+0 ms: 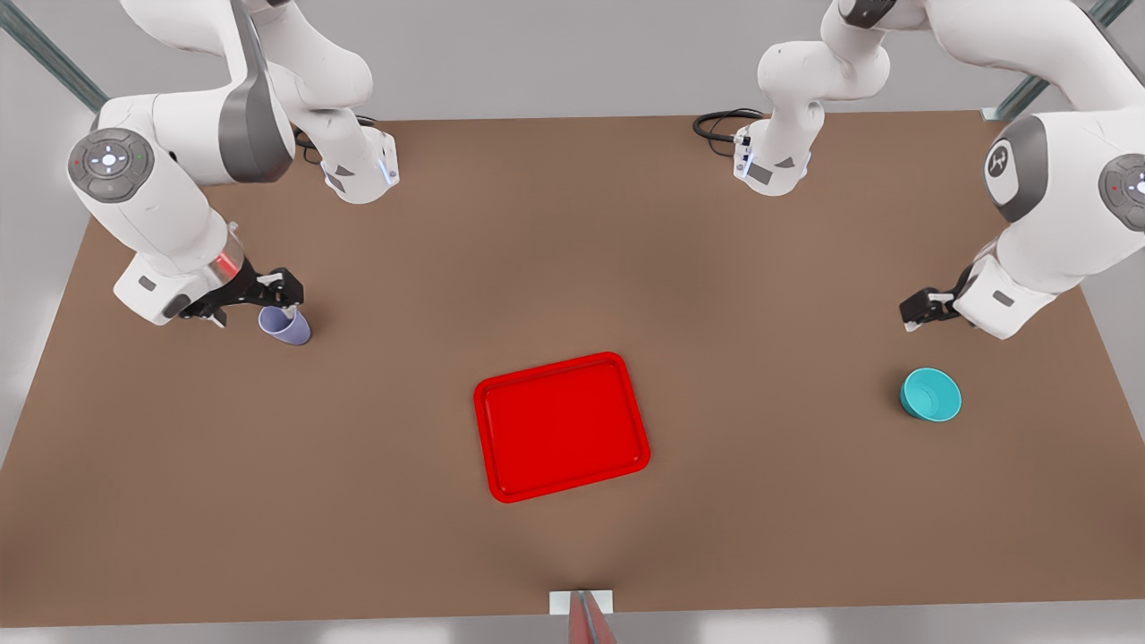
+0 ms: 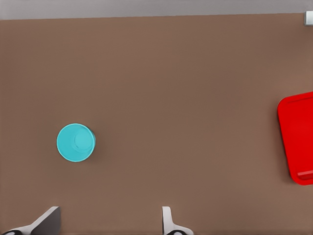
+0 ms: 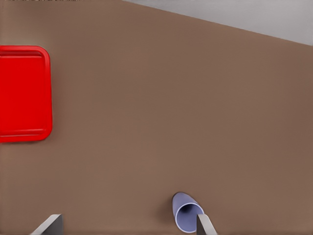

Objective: Place the bowl on the tray with the left arm and the cup on the tray with the right arm

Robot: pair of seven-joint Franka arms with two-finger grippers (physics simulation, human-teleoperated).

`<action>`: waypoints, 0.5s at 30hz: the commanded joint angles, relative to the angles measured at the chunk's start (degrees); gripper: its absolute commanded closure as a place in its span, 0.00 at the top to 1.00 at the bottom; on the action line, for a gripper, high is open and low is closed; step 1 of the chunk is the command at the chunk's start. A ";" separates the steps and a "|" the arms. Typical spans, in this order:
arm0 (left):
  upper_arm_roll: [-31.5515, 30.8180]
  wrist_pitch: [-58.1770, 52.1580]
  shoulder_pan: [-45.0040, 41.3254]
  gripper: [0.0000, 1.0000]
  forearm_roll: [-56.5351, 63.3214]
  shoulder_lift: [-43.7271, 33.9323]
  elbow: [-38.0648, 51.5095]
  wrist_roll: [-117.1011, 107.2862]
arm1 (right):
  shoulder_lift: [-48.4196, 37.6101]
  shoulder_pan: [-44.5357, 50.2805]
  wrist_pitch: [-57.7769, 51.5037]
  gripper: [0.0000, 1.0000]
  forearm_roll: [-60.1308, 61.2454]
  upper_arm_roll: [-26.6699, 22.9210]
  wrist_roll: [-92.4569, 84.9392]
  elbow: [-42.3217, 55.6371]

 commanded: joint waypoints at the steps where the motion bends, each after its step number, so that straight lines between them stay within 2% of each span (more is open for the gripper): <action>1: 0.00 -0.07 0.07 1.00 -0.10 0.04 0.00 -0.03 | 0.00 -0.03 0.00 1.00 0.00 0.01 0.00 0.00; 5: 0.00 -0.07 -0.29 1.00 -0.19 1.09 0.79 0.14 | 0.00 -0.03 0.00 1.00 0.00 0.01 0.00 0.00; 7: 0.44 -3.14 -0.38 1.00 -0.19 13.82 17.73 2.69 | 0.08 -0.03 0.09 1.00 0.00 0.01 0.00 0.00; 11: 0.44 -1.30 -0.11 1.00 -0.28 16.73 18.90 2.52 | 0.08 0.06 0.09 1.00 0.00 0.01 0.00 0.00; 15: 0.26 -0.43 0.24 1.00 -0.45 15.94 14.42 2.17 | 0.08 0.06 0.09 1.00 0.00 0.01 0.00 0.00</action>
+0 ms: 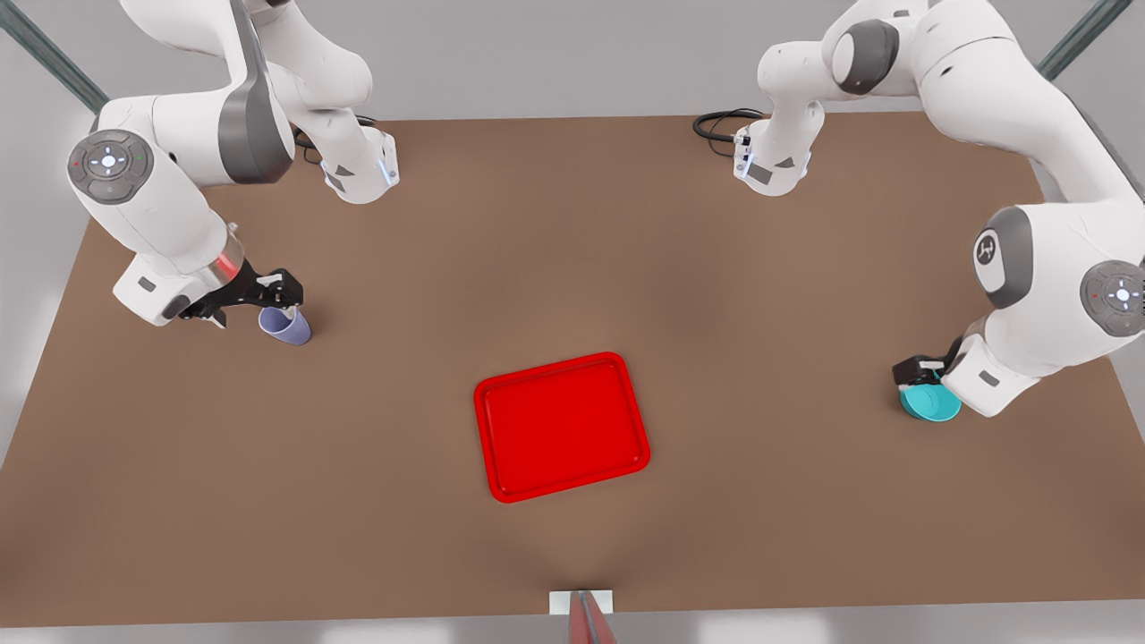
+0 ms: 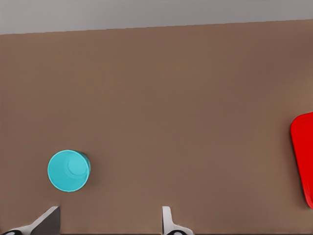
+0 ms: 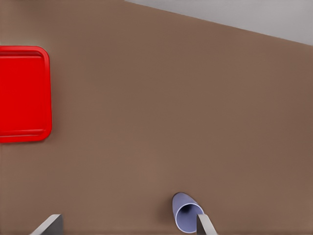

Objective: Place the bowl on the tray with the left arm and the cup on the tray with the right arm

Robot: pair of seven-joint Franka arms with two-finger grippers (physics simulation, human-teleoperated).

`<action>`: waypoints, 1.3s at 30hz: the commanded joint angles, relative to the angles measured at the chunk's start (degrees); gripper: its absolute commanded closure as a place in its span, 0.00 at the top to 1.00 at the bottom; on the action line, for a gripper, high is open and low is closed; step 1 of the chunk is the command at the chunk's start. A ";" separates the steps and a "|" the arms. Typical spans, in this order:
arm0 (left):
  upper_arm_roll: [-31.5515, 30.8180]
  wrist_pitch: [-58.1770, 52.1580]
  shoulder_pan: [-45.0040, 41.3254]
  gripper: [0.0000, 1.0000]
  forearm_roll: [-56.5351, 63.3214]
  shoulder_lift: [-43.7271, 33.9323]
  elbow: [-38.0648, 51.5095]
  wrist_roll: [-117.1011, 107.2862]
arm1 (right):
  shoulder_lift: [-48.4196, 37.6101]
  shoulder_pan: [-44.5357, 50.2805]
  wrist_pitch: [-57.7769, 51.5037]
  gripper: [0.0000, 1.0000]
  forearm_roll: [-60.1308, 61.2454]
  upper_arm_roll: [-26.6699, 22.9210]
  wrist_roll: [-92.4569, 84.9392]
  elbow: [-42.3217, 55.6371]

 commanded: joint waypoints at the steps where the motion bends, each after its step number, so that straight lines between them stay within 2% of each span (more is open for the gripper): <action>1: 0.01 0.61 0.14 1.00 -0.12 -0.80 -1.78 0.01 | 0.00 0.00 0.00 1.00 0.00 0.01 0.00 0.00; 3: -0.25 7.55 4.00 1.00 -0.12 -7.66 -16.98 1.24 | 0.62 0.17 0.00 1.00 0.00 0.01 0.00 0.09; 5: -0.25 8.08 7.34 1.00 0.05 -11.00 -22.18 5.37 | 0.62 0.00 0.00 1.00 0.00 0.01 0.00 0.09; 8: -0.17 7.91 9.54 1.00 -0.03 -10.48 -22.09 7.22 | 0.62 0.00 0.00 1.00 0.00 0.01 0.00 0.09; 10: -0.25 9.39 9.54 1.00 0.05 -4.59 -16.73 7.22 | 0.62 0.00 0.00 1.00 0.00 0.01 0.00 0.09; 11: -0.17 13.88 9.89 1.00 0.06 -4.15 -17.34 7.31 | 0.62 0.17 0.00 1.00 0.00 0.01 0.00 0.09; 14: -0.17 15.82 9.89 1.00 -1.17 -1.51 -16.82 7.22 | 0.62 0.17 0.00 1.00 0.00 0.01 0.00 0.09; 20: -0.17 19.07 6.82 1.00 -3.37 -2.74 -21.83 5.99 | 0.62 0.26 0.00 1.00 0.00 0.01 0.00 0.09; 34: -0.25 22.76 13.67 1.00 -2.32 -1.86 -26.75 9.68 | 0.71 0.44 0.09 1.00 0.00 0.01 0.00 0.09; 39: -0.17 28.74 13.76 1.00 -0.48 2.44 -26.75 9.68 | 0.79 0.44 0.00 1.00 0.00 0.01 0.00 0.09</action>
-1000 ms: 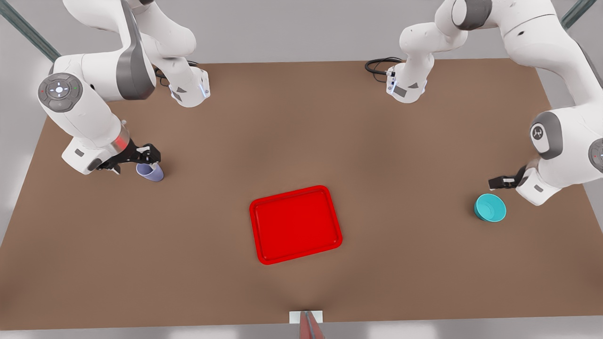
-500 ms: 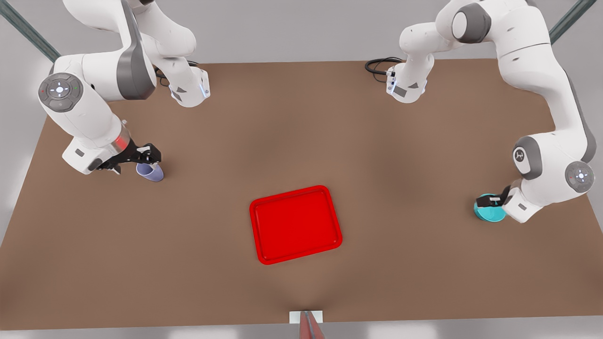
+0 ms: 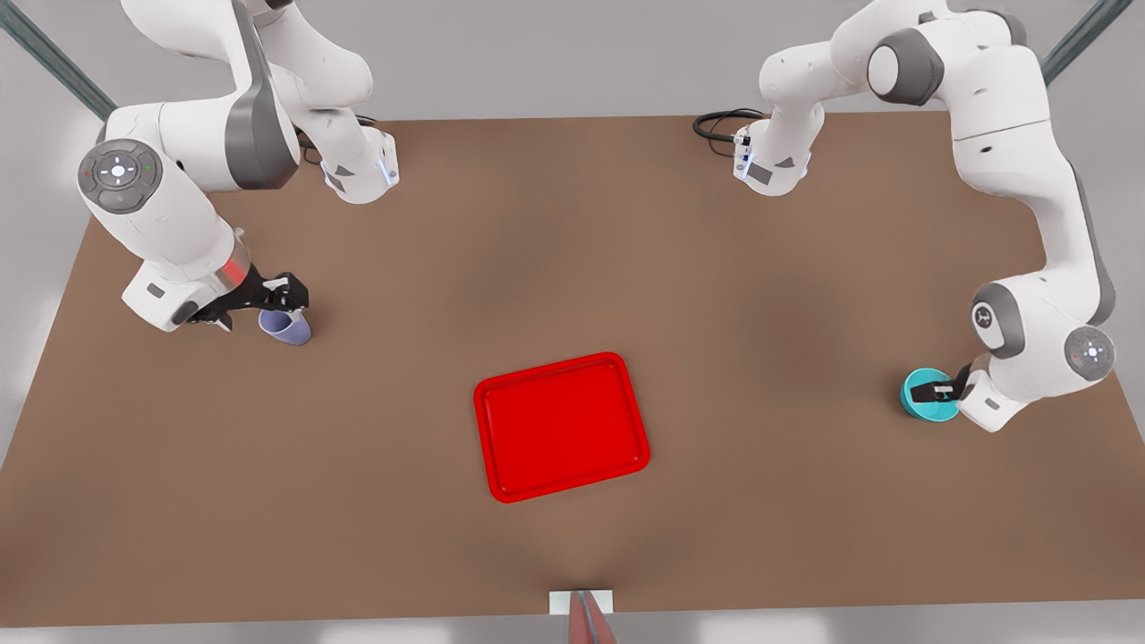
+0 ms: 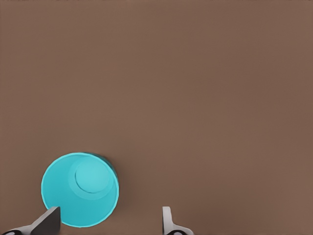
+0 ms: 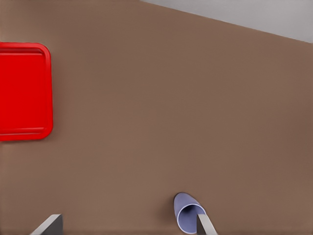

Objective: Place the bowl on the tray with the left arm and the cup on the tray with the right arm

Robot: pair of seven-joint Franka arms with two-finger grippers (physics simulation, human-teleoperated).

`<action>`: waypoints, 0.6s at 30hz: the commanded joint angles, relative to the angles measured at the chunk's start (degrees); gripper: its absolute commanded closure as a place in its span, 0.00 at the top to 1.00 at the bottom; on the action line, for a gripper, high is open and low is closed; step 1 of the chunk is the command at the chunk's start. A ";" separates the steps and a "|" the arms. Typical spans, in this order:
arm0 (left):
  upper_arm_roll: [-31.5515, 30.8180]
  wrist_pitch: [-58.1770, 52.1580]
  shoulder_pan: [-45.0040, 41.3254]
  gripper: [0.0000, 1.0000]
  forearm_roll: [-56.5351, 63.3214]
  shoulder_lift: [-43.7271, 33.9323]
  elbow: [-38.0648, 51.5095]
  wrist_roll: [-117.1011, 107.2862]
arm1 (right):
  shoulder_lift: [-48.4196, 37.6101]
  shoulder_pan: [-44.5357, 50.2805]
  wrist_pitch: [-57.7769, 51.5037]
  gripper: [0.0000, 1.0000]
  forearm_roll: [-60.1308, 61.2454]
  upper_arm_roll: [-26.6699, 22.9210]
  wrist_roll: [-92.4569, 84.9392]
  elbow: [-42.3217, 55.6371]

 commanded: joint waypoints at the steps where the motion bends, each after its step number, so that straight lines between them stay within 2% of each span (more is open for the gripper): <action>1: 0.00 0.53 0.36 1.00 2.44 0.31 0.07 0.48 | 0.07 -0.01 0.00 1.00 0.00 0.01 0.00 0.00; 5: 0.00 10.38 0.10 1.00 4.11 2.07 -2.48 5.22 | -0.02 -0.01 0.00 1.00 0.00 0.01 0.00 0.00; 8: -0.09 13.54 -1.04 1.00 4.11 2.94 -3.53 7.33 | -0.02 0.08 0.00 1.00 0.00 0.01 0.00 0.00; 17: -0.79 13.81 -0.16 1.00 3.85 3.12 -7.84 7.42 | -0.02 0.16 0.00 1.00 0.00 0.09 0.00 -0.09; 18: -0.88 14.33 0.63 1.00 3.93 1.10 -11.44 7.42 | -0.02 0.16 0.00 1.00 0.00 0.09 0.00 -0.09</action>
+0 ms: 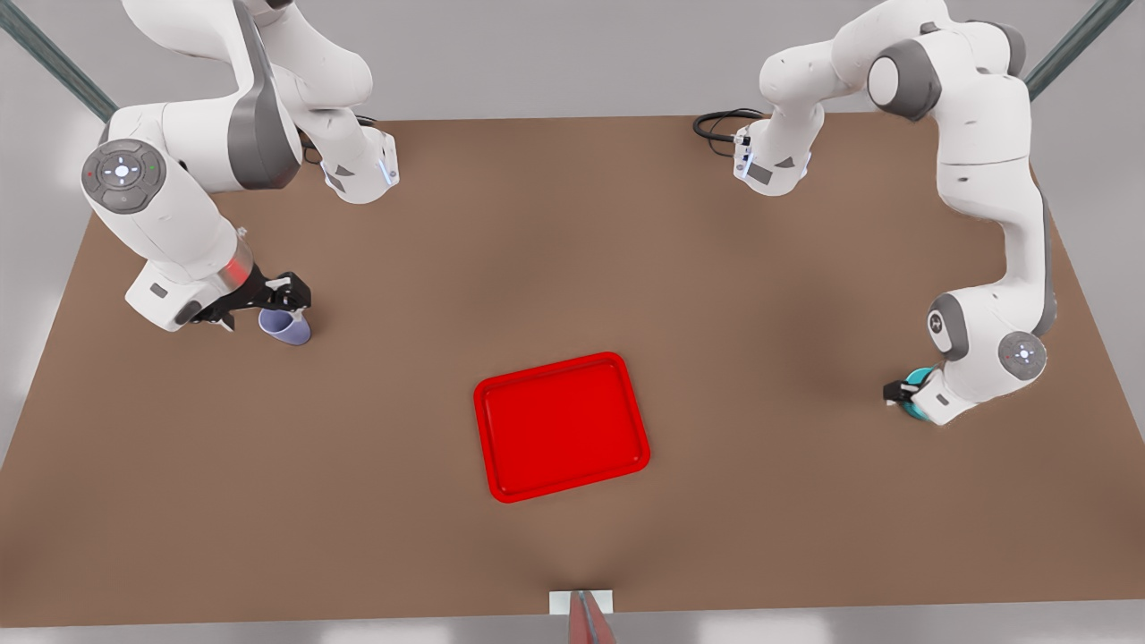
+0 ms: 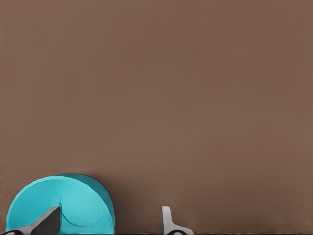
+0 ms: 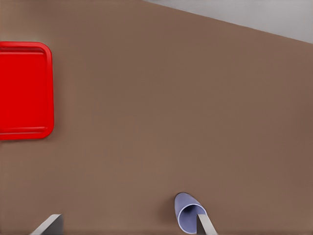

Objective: Place the bowl on the tray with the left arm and the cup on the tray with the right arm

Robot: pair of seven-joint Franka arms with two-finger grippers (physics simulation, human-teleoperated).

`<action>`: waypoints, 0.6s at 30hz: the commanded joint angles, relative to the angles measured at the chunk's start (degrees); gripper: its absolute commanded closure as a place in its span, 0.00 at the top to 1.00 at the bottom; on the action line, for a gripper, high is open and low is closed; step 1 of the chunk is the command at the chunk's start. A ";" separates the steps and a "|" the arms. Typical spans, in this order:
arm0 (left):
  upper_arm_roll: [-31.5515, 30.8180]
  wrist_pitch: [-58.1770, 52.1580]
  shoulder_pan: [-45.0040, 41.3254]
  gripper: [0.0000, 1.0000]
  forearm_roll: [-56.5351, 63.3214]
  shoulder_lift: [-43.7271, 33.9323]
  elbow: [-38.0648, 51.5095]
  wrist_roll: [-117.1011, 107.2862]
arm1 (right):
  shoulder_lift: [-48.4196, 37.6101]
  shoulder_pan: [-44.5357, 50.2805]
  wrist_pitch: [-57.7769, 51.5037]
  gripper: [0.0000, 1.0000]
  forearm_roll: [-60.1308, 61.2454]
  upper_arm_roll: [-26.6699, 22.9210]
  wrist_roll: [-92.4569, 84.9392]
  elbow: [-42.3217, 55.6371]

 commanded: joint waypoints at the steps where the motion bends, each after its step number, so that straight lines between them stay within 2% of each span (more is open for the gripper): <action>1: 0.00 0.00 0.13 1.00 0.05 -0.44 -0.51 0.00 | -0.04 0.03 0.00 1.00 0.00 0.01 0.00 0.00; 15: 0.09 1.59 2.42 0.99 0.05 2.72 -1.92 1.14 | -0.04 0.03 0.00 1.00 0.00 0.10 0.00 -0.17; 16: 0.09 1.59 2.42 0.94 0.05 2.72 -1.92 1.14 | -0.04 0.03 -0.09 1.00 0.00 0.10 0.00 -0.17; 17: 0.09 1.59 2.33 0.73 0.05 2.80 -1.92 1.14 | -0.04 0.03 -0.09 1.00 0.00 0.10 0.00 -0.17; 18: 0.18 1.59 2.42 0.71 0.14 3.33 -1.92 1.14 | -0.04 0.03 -0.09 1.00 0.00 0.10 0.00 -0.17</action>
